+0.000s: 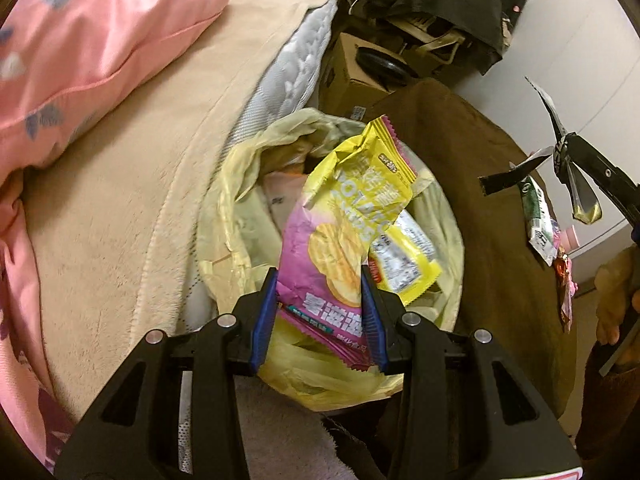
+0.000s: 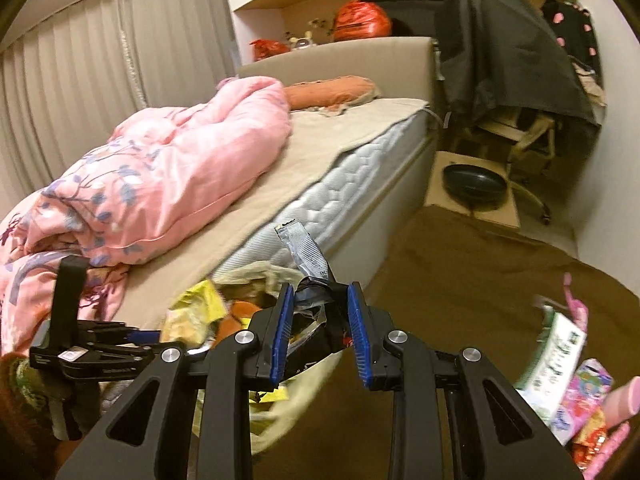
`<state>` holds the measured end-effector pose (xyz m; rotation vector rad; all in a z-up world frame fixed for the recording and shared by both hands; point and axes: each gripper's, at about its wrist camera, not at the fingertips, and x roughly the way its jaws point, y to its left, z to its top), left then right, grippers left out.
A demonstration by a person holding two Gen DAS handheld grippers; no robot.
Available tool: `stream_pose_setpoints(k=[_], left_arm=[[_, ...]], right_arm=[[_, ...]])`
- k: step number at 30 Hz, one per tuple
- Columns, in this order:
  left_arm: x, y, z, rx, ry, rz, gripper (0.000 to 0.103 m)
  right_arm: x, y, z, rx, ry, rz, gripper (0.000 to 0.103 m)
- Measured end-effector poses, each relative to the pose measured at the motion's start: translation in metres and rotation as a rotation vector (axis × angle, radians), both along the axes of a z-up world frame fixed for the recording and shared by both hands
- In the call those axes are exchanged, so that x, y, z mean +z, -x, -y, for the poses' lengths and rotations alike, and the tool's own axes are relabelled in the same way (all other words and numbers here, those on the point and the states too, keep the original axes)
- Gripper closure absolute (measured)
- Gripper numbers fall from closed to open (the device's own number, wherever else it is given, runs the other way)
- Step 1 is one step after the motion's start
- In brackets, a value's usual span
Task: Collect trash
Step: 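Carry the snack bag and wrappers into the yellow trash bag, opening both tools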
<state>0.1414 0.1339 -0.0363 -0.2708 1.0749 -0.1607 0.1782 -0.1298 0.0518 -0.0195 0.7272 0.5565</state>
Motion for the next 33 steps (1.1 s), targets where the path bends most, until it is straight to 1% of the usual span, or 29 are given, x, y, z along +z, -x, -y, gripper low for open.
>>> stream_pose_setpoints(k=[2,5,9,13,17,21,26,31,33], left_arm=[[-0.006,-0.002,-0.001,0.000,0.000,-0.017,0.067],[-0.012,-0.007,0.004,-0.030,0.024,-0.038,0.067],[-0.018,-0.022,0.015,-0.052,0.024,-0.043,0.067],[-0.026,-0.033,0.018,-0.069,0.012,-0.049,0.067],[-0.033,-0.042,0.015,-0.074,0.007,-0.055,0.067],[-0.036,-0.049,0.011,-0.069,0.015,-0.061,0.064],[-0.041,-0.056,0.010,-0.063,0.008,-0.054,0.064],[-0.045,-0.066,0.014,-0.073,-0.007,-0.048,0.064],[-0.045,-0.064,0.014,-0.073,-0.010,-0.049,0.062]], right_arm=[[-0.007,-0.002,-0.009,0.024,-0.008,-0.020,0.077],[-0.022,-0.007,-0.025,0.076,-0.028,-0.065,0.077],[-0.042,-0.019,-0.046,0.142,-0.049,-0.118,0.077],[-0.064,-0.032,-0.062,0.165,0.003,-0.157,0.077],[-0.094,-0.048,-0.076,0.194,0.078,-0.239,0.077],[-0.116,-0.055,-0.078,0.180,0.114,-0.290,0.077],[-0.129,-0.063,-0.079,0.167,0.144,-0.310,0.077],[-0.131,-0.062,-0.084,0.177,0.181,-0.296,0.077],[-0.130,-0.061,-0.082,0.178,0.171,-0.292,0.077]])
